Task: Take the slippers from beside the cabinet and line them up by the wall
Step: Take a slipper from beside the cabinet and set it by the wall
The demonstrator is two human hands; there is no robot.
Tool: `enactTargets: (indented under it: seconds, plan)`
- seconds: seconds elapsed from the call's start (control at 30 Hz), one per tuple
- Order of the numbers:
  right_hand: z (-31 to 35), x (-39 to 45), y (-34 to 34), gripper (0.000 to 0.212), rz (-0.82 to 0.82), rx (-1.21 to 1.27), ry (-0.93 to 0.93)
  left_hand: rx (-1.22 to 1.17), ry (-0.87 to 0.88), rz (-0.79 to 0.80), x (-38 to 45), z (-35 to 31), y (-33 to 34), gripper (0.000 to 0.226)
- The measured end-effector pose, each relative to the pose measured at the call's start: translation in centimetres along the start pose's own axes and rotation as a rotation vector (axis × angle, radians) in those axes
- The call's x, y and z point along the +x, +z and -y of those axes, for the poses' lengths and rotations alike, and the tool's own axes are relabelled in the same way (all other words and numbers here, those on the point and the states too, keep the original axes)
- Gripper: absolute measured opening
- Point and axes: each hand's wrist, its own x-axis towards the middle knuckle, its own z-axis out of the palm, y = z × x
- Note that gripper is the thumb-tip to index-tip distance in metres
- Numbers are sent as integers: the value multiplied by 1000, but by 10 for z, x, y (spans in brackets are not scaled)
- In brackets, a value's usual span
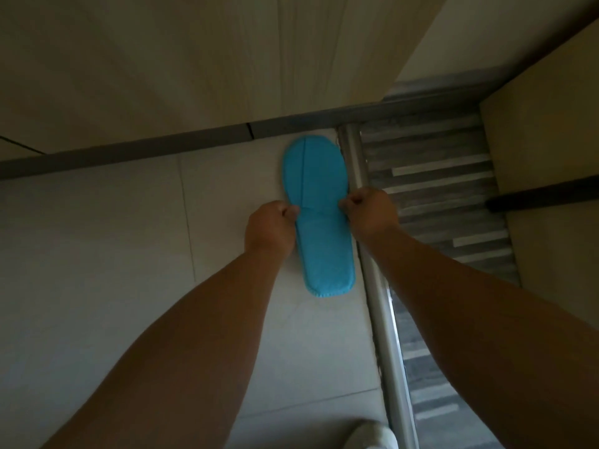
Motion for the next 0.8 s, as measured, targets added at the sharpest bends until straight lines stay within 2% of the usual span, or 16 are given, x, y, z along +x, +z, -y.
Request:
enactTargets:
  seconds: [0.13, 0.37, 0.6, 0.8]
  plan:
    - [-1, 14, 5, 19, -30, -85, -1, 108, 37, -18, 14, -2, 8, 33]
    - [6, 18, 7, 23, -108, -180, 16, 193, 55, -21, 21, -8, 8, 28]
    - [11, 21, 10, 20, -126, -187, 25, 192, 50, -4, 26, -6, 8, 29]
    - [18, 16, 3, 24, -96, -263, 52, 279, 65, -82, 16, -10, -6, 34]
